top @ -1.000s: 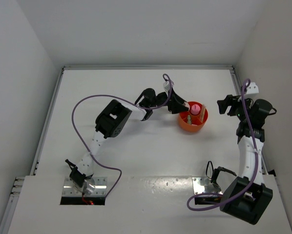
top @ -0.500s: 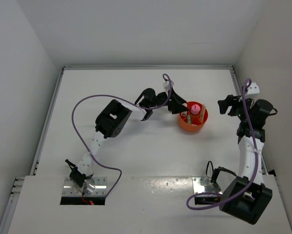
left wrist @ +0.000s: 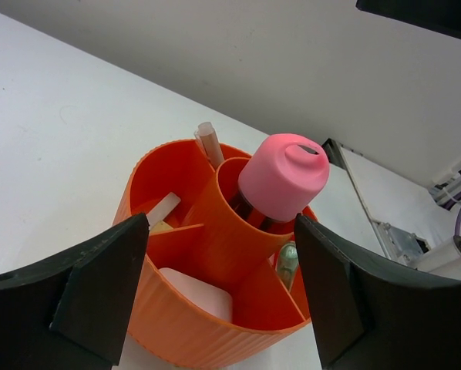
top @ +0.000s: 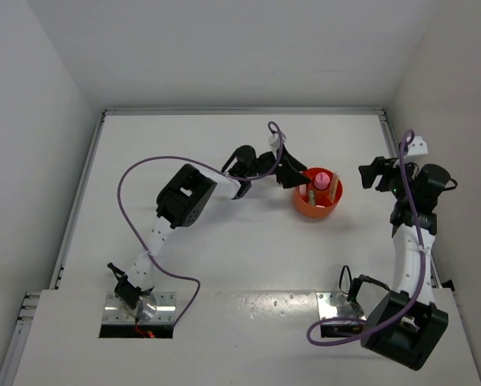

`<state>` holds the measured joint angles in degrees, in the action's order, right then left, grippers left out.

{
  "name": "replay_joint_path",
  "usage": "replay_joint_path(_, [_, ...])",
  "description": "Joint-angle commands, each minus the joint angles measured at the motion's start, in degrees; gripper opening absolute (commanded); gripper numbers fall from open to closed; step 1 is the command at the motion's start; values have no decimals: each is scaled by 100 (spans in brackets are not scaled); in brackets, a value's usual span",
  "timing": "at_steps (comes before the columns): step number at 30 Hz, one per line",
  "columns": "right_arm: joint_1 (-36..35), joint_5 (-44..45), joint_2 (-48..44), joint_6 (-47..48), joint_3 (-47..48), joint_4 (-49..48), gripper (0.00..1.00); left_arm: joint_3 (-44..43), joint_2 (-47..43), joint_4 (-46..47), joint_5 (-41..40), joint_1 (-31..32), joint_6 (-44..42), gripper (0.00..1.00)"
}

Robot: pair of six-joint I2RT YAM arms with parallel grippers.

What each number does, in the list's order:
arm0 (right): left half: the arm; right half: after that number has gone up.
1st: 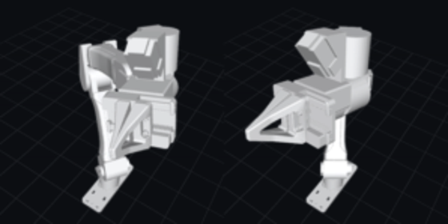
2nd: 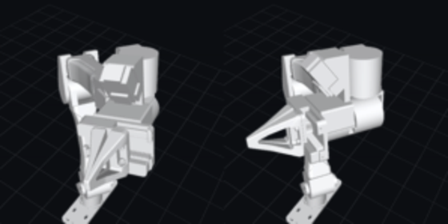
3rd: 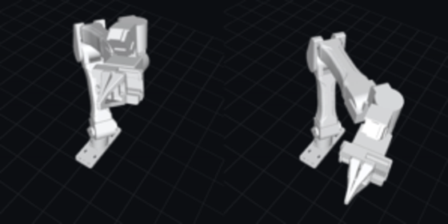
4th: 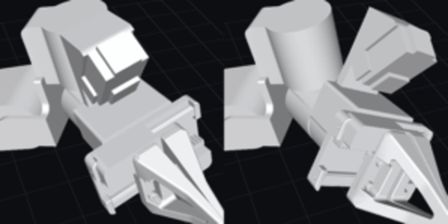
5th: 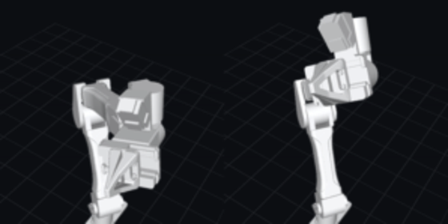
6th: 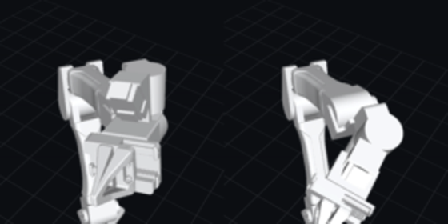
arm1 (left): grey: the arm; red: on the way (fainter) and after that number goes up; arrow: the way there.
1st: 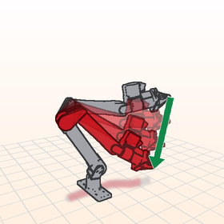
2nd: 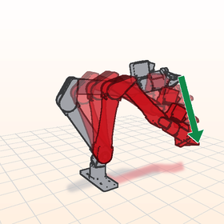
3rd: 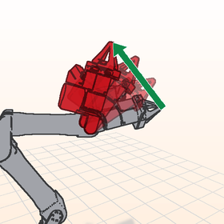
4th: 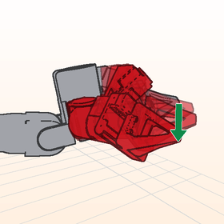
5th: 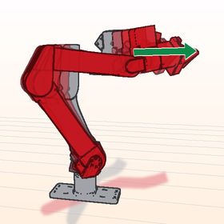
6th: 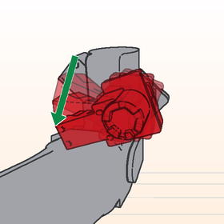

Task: Sort the stationery into containers
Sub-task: Place the stationery in the storage box, then reset both arms

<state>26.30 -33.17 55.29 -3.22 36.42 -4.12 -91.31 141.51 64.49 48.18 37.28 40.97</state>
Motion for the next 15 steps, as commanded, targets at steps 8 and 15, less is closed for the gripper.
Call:
replay_joint_path(8, [50, -287, -97, -56, -4, -107, 33, 1070, -2029, -616, 78, -203, -545, 21])
replay_joint_path(15, [102, -1085, 271, 155, 496, 657, 100, 1897, -4305, -4679, -3467, -256, -2366, 40])
